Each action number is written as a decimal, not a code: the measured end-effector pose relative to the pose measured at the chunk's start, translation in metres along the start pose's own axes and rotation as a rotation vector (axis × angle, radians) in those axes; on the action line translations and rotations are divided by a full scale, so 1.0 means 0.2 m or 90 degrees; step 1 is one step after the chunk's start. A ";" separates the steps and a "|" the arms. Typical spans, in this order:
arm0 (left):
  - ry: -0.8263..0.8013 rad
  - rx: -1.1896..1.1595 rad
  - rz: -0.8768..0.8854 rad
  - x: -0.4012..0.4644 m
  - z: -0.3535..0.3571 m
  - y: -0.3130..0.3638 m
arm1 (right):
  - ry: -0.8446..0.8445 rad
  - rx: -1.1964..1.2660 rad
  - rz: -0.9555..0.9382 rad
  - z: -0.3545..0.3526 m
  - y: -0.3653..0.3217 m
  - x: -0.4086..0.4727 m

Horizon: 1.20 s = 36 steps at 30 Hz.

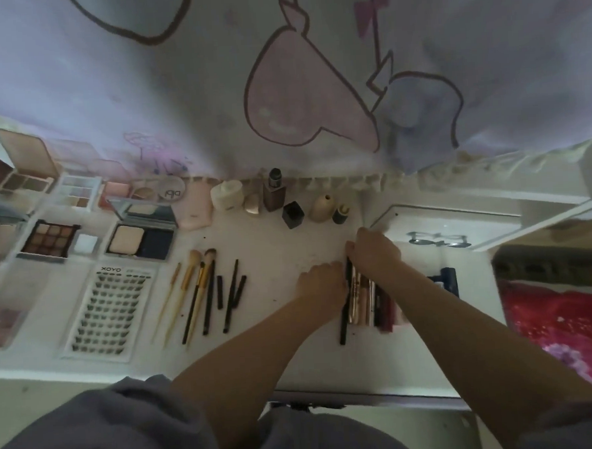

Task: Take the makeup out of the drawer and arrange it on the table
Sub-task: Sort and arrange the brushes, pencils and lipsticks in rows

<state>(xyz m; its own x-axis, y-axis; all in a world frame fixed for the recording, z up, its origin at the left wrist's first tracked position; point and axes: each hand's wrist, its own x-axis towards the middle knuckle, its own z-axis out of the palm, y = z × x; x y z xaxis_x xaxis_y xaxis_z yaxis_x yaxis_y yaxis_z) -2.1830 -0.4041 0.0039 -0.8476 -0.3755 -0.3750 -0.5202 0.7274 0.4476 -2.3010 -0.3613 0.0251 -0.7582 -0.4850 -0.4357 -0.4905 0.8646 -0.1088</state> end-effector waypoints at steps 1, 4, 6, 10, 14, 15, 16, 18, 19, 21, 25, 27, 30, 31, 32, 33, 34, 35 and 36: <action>0.002 0.008 -0.018 0.02 0.02 0.02 | -0.005 -0.021 -0.008 0.01 0.00 0.02; 0.003 0.005 -0.049 0.05 0.06 0.04 | -0.007 -0.044 -0.027 0.03 -0.01 0.05; 0.003 -0.001 -0.055 0.05 0.06 0.03 | -0.009 -0.018 -0.032 0.03 -0.01 0.05; 0.001 -0.007 -0.098 0.03 0.02 0.03 | 0.006 0.106 -0.046 0.00 -0.01 0.03; 0.077 -0.164 -0.101 -0.02 -0.09 0.01 | -0.106 0.349 -0.086 -0.08 -0.02 -0.06; 0.080 -0.199 -0.079 -0.04 -0.12 0.00 | -0.150 0.387 -0.081 -0.10 -0.02 -0.09; 0.076 -0.226 -0.054 -0.06 -0.14 -0.01 | -0.188 0.410 -0.076 -0.12 -0.02 -0.12; 0.056 -0.251 -0.014 -0.12 -0.17 -0.04 | -0.250 0.441 -0.081 -0.14 -0.02 -0.18; 0.045 -0.243 -0.002 -0.15 -0.18 -0.06 | -0.285 0.460 -0.095 -0.16 -0.02 -0.20; 0.036 -0.206 0.012 -0.21 -0.19 -0.11 | -0.353 0.496 -0.141 -0.17 -0.02 -0.23; 0.052 -0.149 0.038 -0.29 -0.23 -0.20 | -0.399 0.509 -0.207 -0.17 -0.06 -0.29; 0.053 -0.154 0.051 -0.31 -0.25 -0.25 | -0.414 0.517 -0.210 -0.16 -0.10 -0.30; 0.045 -0.194 0.058 -0.34 -0.26 -0.30 | -0.438 0.516 -0.209 -0.14 -0.14 -0.32; 0.037 -0.216 0.057 -0.35 -0.26 -0.31 | -0.443 0.514 -0.210 -0.14 -0.14 -0.32; 0.022 -0.243 0.049 -0.35 -0.25 -0.32 | -0.438 0.508 -0.208 -0.14 -0.15 -0.32; 0.000 -0.272 0.031 -0.35 -0.24 -0.34 | -0.421 0.502 -0.200 -0.13 -0.14 -0.32; -0.027 -0.307 0.004 -0.34 -0.23 -0.36 | -0.393 0.504 -0.181 -0.13 -0.13 -0.31; -0.059 -0.353 -0.031 -0.34 -0.23 -0.38 | -0.356 0.515 -0.152 -0.14 -0.11 -0.31; -0.088 -0.406 -0.069 -0.32 -0.24 -0.40 | -0.319 0.537 -0.115 -0.13 -0.09 -0.30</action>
<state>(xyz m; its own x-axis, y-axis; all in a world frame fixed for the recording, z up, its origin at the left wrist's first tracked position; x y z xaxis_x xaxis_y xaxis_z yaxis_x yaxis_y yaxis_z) -2.0916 -0.4652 0.0313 -0.7882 -0.3185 -0.5266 -0.5975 0.1907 0.7789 -2.2580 -0.3509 0.0771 -0.3386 -0.6756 -0.6550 0.0317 0.6875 -0.7255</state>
